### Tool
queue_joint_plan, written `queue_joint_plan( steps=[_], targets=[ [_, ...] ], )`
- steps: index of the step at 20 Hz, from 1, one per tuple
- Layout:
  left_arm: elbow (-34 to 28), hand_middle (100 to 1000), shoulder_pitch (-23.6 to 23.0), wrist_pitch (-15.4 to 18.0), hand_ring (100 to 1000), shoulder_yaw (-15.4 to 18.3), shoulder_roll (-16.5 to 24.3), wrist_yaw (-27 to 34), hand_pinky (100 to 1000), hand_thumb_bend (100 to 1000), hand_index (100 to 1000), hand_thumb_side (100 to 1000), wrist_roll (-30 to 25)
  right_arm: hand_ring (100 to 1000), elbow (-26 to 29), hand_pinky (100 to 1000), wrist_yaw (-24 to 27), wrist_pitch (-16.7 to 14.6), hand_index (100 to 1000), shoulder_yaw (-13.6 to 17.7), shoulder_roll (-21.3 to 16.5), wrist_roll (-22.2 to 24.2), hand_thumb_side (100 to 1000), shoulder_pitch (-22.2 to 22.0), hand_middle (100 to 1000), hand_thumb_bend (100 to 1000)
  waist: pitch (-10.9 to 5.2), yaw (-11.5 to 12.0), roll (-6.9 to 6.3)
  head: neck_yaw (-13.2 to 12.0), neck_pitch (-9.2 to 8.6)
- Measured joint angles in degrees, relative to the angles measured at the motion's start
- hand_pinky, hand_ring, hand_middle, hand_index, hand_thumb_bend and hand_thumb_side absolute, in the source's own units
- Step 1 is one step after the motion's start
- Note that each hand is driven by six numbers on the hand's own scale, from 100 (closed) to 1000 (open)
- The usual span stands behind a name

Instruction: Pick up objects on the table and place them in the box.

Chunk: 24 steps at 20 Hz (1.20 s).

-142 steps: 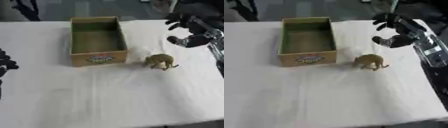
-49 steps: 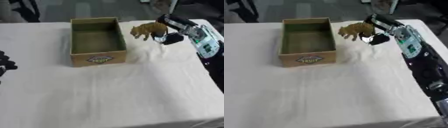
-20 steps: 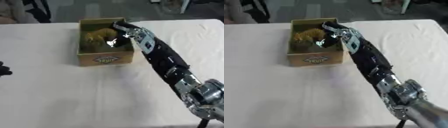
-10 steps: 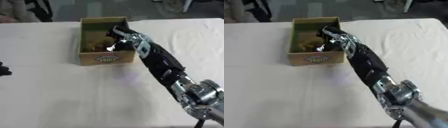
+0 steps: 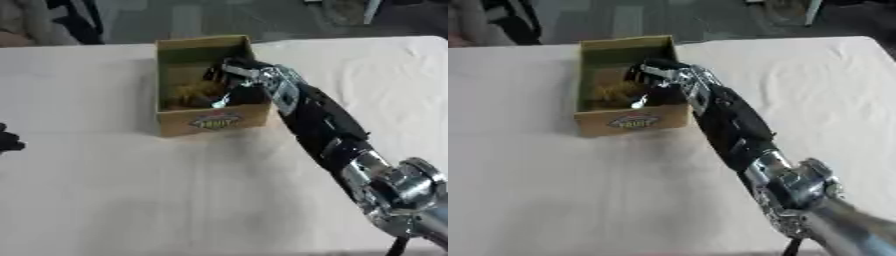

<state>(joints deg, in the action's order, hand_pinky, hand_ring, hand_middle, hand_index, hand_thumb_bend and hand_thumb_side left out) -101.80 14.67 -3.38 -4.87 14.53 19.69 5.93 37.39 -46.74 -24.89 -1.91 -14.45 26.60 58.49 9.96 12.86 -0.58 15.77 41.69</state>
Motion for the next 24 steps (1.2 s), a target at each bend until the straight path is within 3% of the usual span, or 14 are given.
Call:
queue_joint_plan(
  steps=[4, 8, 15, 24],
  targets=[
    [0.00, 501, -0.02, 0.06, 515, 0.05, 0.00, -0.01, 541, 386, 602, 456, 0.06, 767, 3.01, 710, 4.28, -0.46, 830, -0.12, -1.32, 2.46, 310, 0.00, 771, 400, 0.00, -0.62, 0.42, -0.57, 0.00],
    [0.00, 501, -0.05, 0.19, 515, 0.19, 0.01, -0.02, 540, 386, 602, 456, 0.20, 749, 6.94, 689, 9.08, -0.15, 818, -0.31, -2.93, 1.23, 220, 0.01, 752, 370, 0.00, -1.27, 0.73, -1.11, 0.00],
    [0.00, 501, -0.23, 0.46, 515, 0.54, 0.04, -0.12, 541, 388, 602, 457, 0.49, 720, 15.44, 654, 17.20, 1.11, 802, -0.65, -6.44, -5.75, 100, -1.90, 728, 335, 0.03, -2.25, 1.40, -2.05, 0.00],
    [0.01, 500, -0.41, 0.83, 516, 1.01, 0.12, -0.54, 545, 390, 602, 459, 0.96, 682, 30.92, 601, 33.28, 7.28, 781, 0.13, -10.67, -17.53, 100, -11.52, 696, 282, 0.73, -4.37, 2.21, -3.55, -0.01]
  ],
)
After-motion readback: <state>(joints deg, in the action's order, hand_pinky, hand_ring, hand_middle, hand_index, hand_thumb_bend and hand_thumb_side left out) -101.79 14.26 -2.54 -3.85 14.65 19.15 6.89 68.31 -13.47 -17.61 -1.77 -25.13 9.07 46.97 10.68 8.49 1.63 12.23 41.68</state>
